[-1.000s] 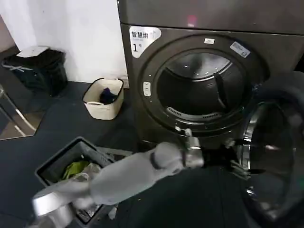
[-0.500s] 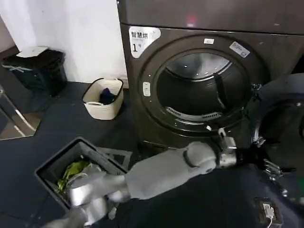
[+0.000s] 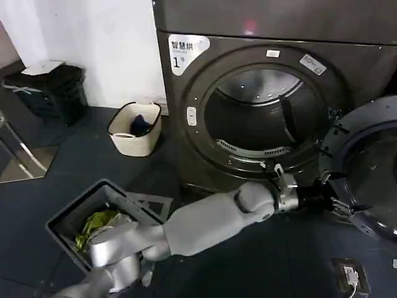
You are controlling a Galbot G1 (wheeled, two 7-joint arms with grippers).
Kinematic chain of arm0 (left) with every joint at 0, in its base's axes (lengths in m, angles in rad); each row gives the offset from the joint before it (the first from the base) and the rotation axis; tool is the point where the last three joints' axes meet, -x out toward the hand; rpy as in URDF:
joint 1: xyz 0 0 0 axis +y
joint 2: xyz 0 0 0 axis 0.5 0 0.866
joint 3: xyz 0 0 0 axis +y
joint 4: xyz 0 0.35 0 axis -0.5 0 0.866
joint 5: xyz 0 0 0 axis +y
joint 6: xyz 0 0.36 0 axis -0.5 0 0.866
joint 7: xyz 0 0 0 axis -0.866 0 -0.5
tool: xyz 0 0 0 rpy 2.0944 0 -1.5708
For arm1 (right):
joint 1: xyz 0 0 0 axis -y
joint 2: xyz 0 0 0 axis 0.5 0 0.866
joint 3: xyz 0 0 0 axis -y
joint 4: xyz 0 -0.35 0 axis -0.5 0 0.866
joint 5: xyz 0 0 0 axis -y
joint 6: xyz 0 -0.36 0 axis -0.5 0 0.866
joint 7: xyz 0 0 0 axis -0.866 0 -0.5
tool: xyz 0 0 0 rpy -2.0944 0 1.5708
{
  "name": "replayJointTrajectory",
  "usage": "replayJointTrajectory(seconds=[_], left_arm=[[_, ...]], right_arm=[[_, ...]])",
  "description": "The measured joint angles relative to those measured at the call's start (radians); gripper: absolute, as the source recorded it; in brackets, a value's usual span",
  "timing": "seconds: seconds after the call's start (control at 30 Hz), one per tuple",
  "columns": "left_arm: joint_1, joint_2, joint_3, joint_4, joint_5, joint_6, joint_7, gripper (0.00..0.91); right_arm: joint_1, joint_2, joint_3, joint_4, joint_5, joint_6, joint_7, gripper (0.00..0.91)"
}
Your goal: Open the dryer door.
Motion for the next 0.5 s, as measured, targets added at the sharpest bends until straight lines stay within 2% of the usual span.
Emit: replayJointTrajectory(seconds=[0.1,0.33,0.4,0.5], left_arm=[[0.011,0.000,0.008,-0.011,0.005,-0.032,-0.017,0.907],[0.039,0.002,0.016,-0.067,0.001,-0.180,-0.048,0.907],[0.042,0.044,0.016,-0.085,0.003,-0.222,-0.049,0.907],[0.052,0.121,0.012,-0.113,0.026,-0.240,-0.051,0.907]], right_arm=[[-0.001,-0.003,0.007,0.000,0.001,0.010,0.001,0.907],[-0.002,-0.013,0.009,-0.004,-0.001,0.020,0.001,0.907],[-0.001,-0.014,0.007,-0.002,-0.001,0.020,0.000,0.907],[-0.002,-0.015,0.005,0.002,-0.001,0.020,0.000,0.907]])
